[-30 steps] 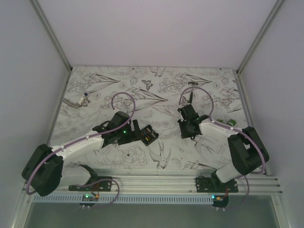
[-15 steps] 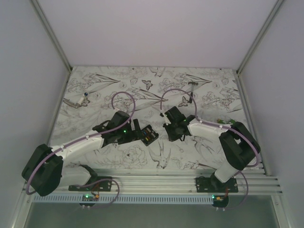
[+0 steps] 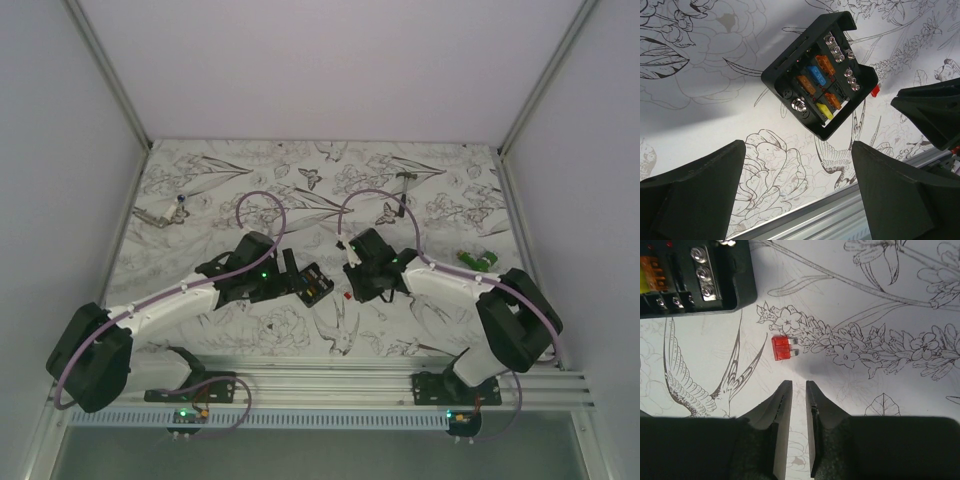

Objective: Snap on the fuse box
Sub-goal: Pick up the fuse from the center of the board.

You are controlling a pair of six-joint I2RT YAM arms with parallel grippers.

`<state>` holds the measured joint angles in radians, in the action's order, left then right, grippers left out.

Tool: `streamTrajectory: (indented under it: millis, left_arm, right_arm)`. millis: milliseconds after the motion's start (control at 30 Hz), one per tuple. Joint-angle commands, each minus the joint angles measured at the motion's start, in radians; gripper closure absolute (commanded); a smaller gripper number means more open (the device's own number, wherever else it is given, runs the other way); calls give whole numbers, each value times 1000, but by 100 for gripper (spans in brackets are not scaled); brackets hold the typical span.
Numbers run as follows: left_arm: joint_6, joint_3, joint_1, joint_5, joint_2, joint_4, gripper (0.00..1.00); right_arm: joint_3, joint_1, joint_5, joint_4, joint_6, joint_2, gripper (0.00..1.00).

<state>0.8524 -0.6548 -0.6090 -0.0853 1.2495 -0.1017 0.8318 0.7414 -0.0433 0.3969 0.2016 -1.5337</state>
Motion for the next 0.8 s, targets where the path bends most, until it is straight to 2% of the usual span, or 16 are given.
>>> streamTrajectory:
  millis: [0, 133, 333, 500, 767]
  left_arm:
    - [8, -9, -5, -5, -5, -12, 9]
    - [11, 9, -1, 6, -22, -13, 7]
    - [20, 38, 27, -3, -44, -14, 4]
    - [23, 53, 43, -8, -56, -15, 2]
    - [25, 57, 48, -11, -59, -14, 1]
  right_arm:
    - [12, 11, 27, -43, 3, 23, 74]
    - [30, 36, 21, -80, -25, -1, 65]
    - [81, 60, 67, -96, -23, -73, 59]
    - [106, 67, 162, -109, 36, -108, 55]
    - [136, 85, 192, -99, 63, -171, 50]
